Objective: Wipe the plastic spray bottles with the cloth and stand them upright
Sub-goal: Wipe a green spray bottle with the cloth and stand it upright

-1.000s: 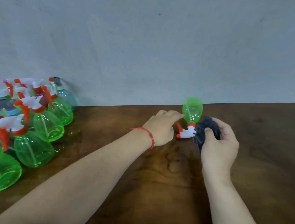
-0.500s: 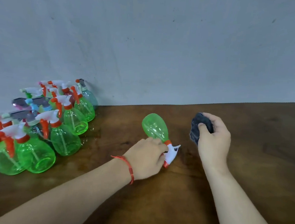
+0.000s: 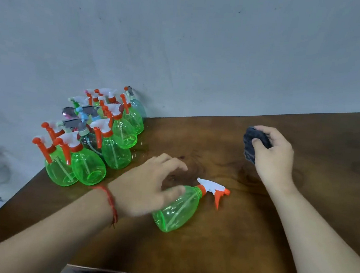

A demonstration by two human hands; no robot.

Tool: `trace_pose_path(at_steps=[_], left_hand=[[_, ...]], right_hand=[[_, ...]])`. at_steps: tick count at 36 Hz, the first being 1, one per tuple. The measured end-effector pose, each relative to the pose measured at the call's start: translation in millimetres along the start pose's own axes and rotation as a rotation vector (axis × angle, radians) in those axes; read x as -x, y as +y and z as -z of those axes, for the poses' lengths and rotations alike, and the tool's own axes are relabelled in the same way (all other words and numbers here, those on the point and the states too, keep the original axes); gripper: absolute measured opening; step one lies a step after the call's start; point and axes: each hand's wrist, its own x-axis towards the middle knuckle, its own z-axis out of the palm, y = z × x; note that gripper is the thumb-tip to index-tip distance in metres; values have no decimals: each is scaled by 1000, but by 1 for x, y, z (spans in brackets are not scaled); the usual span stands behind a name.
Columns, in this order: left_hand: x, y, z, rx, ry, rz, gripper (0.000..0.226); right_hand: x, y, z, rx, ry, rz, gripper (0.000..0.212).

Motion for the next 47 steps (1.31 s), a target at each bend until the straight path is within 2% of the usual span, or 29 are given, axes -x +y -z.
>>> trace_pose_path(at_steps=[4, 7, 12, 16, 19, 21, 24, 28, 32, 33, 36, 38, 40, 44, 47], left_hand=[[25, 19, -18, -168, 16, -37, 77], [25, 17, -28, -221, 25, -27, 83], [16, -5, -28, 23, 38, 154, 70], [10, -34, -22, 218, -18, 297, 58], [12, -61, -20, 367, 1, 370, 69], [15, -73, -20, 389, 47, 374, 68], [18, -77, -14, 450, 95, 294, 42], [20, -89, -10, 484, 97, 252, 53], [23, -95, -4, 530, -4, 252, 41], [23, -96, -3, 498, -45, 251, 43], [20, -100, -6, 345, -117, 253, 94], [16, -104, -13, 311, -110, 279, 112], [12, -106, -18, 318, -96, 282, 114], [6, -111, -18, 391, -102, 258, 97], [3, -111, -17, 441, -94, 224, 96]], right_hand=[[2, 0, -2, 22, -28, 5, 36], [3, 2, -3, 69, -66, 20, 35], [5, 6, -7, 110, -107, 24, 35], [6, 5, -9, 114, -127, 31, 36], [6, 6, -12, 132, -135, 48, 36], [5, 8, -12, 152, -142, 56, 37], [5, 8, -14, 144, -153, 61, 38], [10, 6, -18, 173, -199, 98, 36], [15, 3, -20, 220, -233, 130, 34], [16, 2, -21, 224, -245, 137, 34], [21, -2, -25, 249, -281, 192, 34], [25, -4, -30, 273, -302, 248, 35], [28, -4, -33, 289, -331, 279, 36], [33, -2, -37, 326, -410, 327, 35], [36, -2, -39, 330, -444, 344, 36]])
